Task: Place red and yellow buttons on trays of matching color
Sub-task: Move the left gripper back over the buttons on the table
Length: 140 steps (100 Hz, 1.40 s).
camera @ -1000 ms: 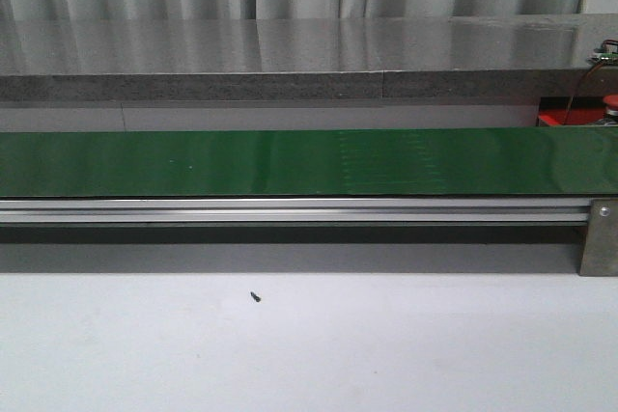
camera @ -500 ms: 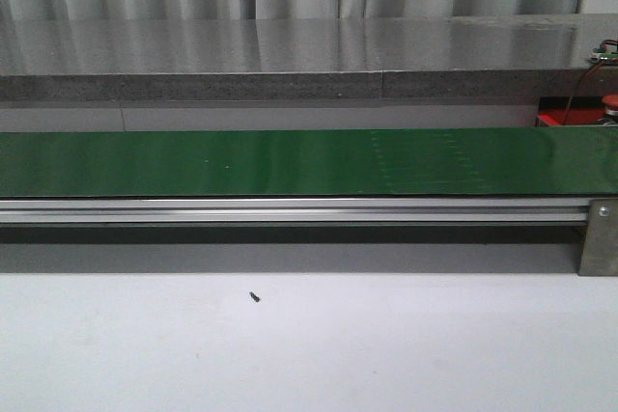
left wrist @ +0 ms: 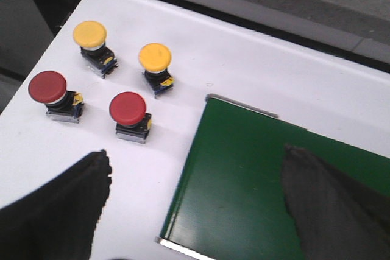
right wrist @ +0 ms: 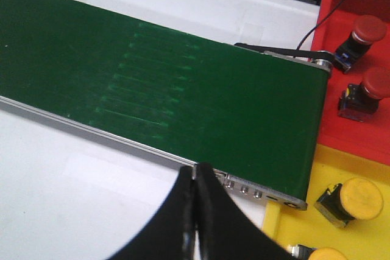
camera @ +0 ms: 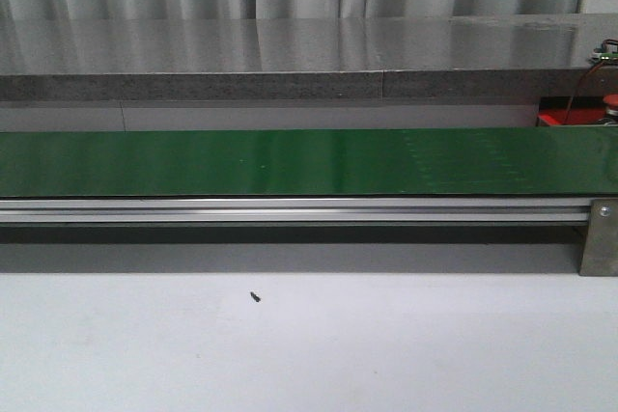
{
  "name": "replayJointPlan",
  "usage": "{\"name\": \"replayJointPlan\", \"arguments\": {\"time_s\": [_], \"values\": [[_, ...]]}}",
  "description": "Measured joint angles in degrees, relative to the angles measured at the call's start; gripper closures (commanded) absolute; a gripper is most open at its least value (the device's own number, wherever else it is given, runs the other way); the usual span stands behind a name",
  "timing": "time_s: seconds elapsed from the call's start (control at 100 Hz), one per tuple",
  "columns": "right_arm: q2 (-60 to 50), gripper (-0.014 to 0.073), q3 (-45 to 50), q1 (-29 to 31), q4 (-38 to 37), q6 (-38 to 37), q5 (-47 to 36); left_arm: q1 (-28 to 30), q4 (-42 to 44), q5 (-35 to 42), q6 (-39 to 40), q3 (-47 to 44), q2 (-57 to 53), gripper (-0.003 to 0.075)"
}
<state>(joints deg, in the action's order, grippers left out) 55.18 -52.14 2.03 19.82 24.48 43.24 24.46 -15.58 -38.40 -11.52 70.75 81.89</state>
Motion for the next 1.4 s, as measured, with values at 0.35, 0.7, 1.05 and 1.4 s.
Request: {"name": "replayJointPlan", "arguments": {"time_s": [0.35,0.7,1.05,1.4], "values": [[0.00,0.0690,0.00,0.00,0.00,0.00,0.00,4.56,1.50,1.71,0.12,5.81,16.17,0.0156],[0.00,0.0690,0.00,0.00,0.00,0.00,0.00,5.05,1.72,2.52,0.12,13.36,28.49,0.0156],[0.00,0.0690,0.00,0.00,0.00,0.00,0.00,3.28,1.94,2.84,0.12,19.50,34.56,0.0156],[0.00,0.0690,0.00,0.00,0.00,0.00,0.00,1.02,3.36,4.23,0.12,21.19,35.57,0.0156]]}}
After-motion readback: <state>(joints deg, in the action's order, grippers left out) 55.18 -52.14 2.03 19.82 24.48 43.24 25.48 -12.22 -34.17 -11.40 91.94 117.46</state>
